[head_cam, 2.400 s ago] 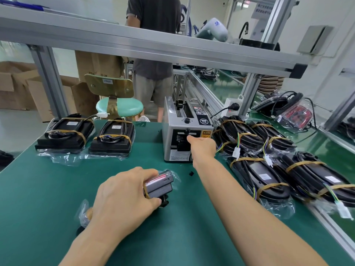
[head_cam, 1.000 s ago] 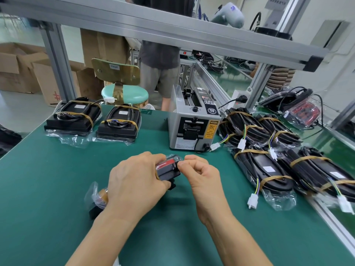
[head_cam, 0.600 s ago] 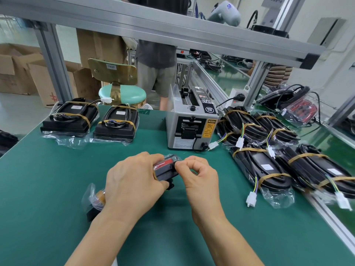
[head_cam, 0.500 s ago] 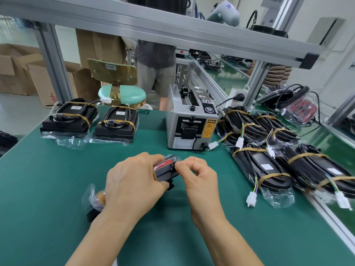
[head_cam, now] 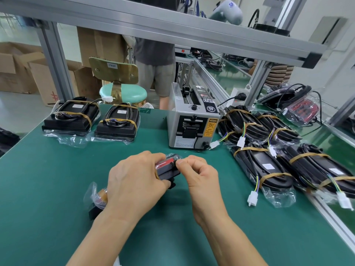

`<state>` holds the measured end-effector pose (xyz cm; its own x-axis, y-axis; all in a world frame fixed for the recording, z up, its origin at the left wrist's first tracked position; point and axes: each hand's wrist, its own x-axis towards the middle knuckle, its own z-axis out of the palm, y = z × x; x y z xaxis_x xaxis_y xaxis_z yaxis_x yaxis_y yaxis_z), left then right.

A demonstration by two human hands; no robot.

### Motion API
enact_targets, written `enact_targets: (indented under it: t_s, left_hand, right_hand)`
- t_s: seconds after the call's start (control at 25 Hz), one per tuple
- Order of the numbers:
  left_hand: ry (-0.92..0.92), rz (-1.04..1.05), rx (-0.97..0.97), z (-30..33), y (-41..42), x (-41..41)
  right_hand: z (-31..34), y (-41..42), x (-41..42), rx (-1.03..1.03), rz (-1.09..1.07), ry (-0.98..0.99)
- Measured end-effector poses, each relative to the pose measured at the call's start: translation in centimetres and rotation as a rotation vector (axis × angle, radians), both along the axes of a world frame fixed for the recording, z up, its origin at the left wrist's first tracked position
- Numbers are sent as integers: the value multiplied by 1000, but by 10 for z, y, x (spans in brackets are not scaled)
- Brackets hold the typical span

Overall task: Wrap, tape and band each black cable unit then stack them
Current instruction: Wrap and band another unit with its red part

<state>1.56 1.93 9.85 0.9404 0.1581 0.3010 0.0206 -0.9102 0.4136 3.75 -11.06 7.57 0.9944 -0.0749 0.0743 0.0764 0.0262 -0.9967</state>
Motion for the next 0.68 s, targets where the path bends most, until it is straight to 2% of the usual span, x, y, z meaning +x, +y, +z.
enact_targets:
  t_s: [0.28, 0.68]
  left_hand:
    - [0, -3, -2, 0, 1, 0]
    - [24, -7, 7, 0, 1, 0]
  right_hand:
    - [0, 1, 1, -82, -14, -38]
    - [3, -2, 1, 21, 71, 6]
